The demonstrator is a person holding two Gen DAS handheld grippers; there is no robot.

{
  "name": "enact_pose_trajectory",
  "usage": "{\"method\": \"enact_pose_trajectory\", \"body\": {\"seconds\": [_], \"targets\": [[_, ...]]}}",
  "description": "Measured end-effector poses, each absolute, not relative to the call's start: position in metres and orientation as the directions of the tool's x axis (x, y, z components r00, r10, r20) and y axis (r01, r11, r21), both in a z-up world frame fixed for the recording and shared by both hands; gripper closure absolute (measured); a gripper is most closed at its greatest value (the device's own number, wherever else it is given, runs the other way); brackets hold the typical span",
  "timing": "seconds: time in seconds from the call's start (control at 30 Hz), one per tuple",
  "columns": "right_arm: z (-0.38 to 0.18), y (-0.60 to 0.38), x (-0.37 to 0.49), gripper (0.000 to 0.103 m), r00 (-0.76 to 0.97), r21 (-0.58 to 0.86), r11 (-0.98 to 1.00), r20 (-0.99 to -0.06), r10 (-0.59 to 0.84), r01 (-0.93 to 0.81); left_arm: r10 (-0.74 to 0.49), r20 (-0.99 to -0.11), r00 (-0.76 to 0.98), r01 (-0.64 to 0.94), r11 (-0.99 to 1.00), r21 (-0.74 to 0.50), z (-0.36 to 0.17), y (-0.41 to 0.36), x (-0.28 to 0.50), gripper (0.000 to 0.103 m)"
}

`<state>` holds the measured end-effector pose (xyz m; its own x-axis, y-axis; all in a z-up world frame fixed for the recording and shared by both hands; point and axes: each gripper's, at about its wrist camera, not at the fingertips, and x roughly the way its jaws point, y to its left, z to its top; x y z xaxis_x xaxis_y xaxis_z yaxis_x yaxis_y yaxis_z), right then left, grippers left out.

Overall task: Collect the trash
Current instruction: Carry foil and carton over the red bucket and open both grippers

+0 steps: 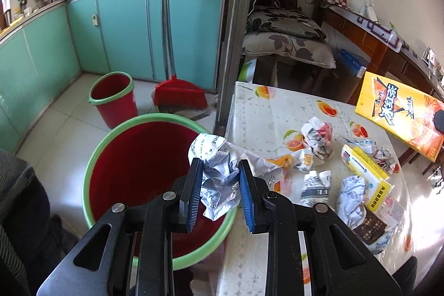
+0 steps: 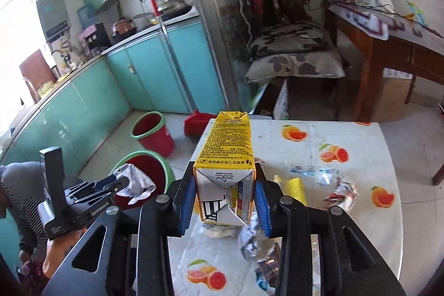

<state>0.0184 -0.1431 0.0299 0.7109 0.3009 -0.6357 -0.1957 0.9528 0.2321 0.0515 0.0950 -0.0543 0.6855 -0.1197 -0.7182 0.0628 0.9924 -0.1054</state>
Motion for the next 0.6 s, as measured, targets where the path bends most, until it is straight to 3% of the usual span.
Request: {"method": "enact_pose_trajectory", "body": {"seconds": [0.23,0.6], "targets": [[-0.021,-0.045,0.057,0.068,0.565,0.254,0.895,-0.703,0.431,-0.366,-0.091,-0.743,0.663,-0.023,0.990,-0.141,-0.075,0.140,0.068,0.078],[-0.091,0.035,0.105,0.067,0.447,0.216,0.877,-0.793,0.414,-0.430,-0.084,-0.783,0.616,-0.082,0.982,-0.170,-0.108,0.173,0.085,0.077]]}}
